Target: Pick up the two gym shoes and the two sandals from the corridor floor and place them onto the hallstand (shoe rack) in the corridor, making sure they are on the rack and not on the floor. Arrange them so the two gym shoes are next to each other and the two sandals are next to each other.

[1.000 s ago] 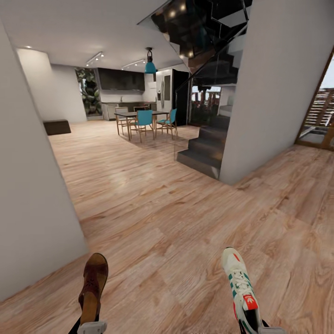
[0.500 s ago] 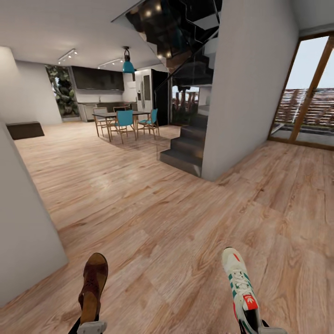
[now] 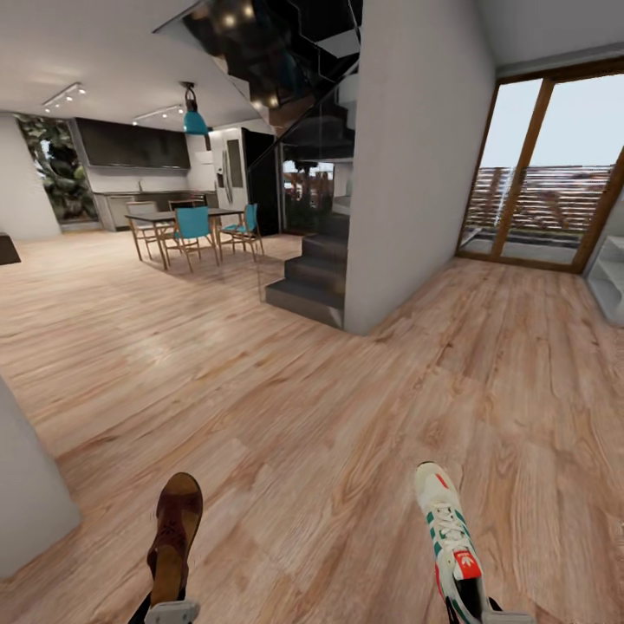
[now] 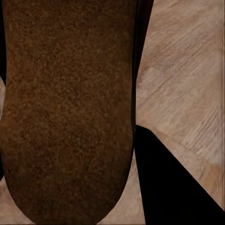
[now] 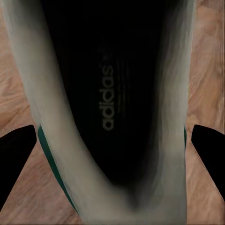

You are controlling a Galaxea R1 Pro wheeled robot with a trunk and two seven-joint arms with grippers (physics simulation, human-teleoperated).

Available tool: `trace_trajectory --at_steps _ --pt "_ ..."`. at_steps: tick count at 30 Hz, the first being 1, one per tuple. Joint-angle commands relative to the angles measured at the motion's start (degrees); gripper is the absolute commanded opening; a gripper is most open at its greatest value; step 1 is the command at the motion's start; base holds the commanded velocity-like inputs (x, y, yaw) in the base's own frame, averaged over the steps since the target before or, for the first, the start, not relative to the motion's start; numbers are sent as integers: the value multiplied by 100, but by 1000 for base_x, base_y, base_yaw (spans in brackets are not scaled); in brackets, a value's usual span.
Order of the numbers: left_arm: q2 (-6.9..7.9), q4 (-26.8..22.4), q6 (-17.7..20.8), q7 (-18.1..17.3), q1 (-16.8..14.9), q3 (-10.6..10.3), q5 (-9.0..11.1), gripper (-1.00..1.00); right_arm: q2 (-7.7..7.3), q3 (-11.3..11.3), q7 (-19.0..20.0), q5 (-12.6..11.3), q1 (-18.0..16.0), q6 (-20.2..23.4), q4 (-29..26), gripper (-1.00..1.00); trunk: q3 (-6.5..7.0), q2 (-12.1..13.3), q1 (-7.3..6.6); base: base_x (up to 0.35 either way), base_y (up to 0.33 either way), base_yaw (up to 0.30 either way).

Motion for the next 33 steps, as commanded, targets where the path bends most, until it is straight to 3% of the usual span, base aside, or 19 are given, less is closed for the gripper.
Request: trace_trajectory --at_steps 1,10,33 --pt "-7 -2 -15 17 -2 38 -81 -100 5 -40 22 56 -5 -21 5 -100 -5 -2 1 275 -34 -265" --pt "-7 5 -15 29 -2 38 -81 -100 72 -44 22 56 -7 -21 4 -100 -5 -2 1 292 -121 -266" --pt "-1 12 -15 29 -2 43 -77 -100 76 -43 22 56 -5 -20 4 -100 -5 -2 1 307 -92 -266"
